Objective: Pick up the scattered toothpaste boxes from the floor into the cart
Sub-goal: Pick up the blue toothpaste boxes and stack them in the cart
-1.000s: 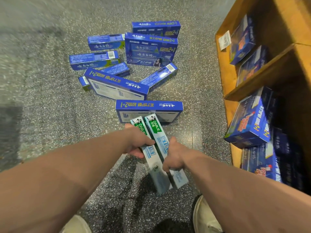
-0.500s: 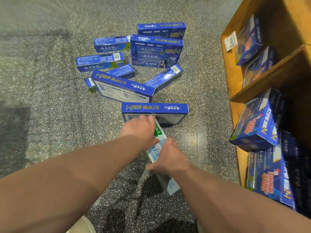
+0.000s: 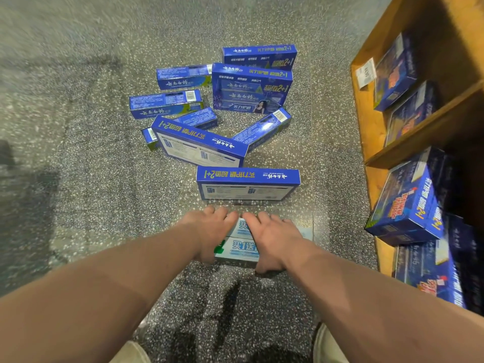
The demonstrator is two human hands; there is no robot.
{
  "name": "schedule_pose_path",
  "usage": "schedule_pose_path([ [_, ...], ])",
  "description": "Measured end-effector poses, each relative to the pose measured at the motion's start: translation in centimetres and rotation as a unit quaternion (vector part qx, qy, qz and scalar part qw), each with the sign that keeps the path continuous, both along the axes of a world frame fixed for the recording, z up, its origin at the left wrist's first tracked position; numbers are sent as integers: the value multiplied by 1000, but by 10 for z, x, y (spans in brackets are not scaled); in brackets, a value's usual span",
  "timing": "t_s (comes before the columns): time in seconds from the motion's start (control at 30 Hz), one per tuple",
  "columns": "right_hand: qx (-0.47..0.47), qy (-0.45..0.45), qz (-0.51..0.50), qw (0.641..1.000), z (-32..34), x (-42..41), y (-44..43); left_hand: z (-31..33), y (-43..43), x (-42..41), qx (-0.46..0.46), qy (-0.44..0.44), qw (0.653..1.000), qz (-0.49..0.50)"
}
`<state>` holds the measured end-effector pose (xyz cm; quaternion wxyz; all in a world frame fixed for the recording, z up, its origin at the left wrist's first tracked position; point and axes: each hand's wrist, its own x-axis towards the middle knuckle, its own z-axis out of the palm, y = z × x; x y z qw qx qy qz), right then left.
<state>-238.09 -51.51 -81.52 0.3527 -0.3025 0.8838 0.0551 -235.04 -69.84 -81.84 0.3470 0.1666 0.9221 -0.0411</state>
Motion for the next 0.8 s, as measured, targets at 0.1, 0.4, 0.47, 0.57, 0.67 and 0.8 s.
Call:
schedule_pose_path([
  [0.1,-14,2,5,1000,-6,-2,10,-2,0,-1,9,1,1000,16],
  [0.4,36,38,-23,998,-9,-2,31,-3,-2,-2,-36,22,999,-23],
  [0.47,10,43,-15,999,-11,2,27,-7,0,2,-28,37,999,-25],
  [0.57,-28,38,-32,998,-13,2,23,-11,1,2,-7,45,999,-21],
  [0.67,-29,36,-41,998,-11,-3,20,-6,0,-1,14,32,999,-11],
  [0.8,-22,24,-47,998,34,-5,9,45,-11,-3,22,42,999,-15],
])
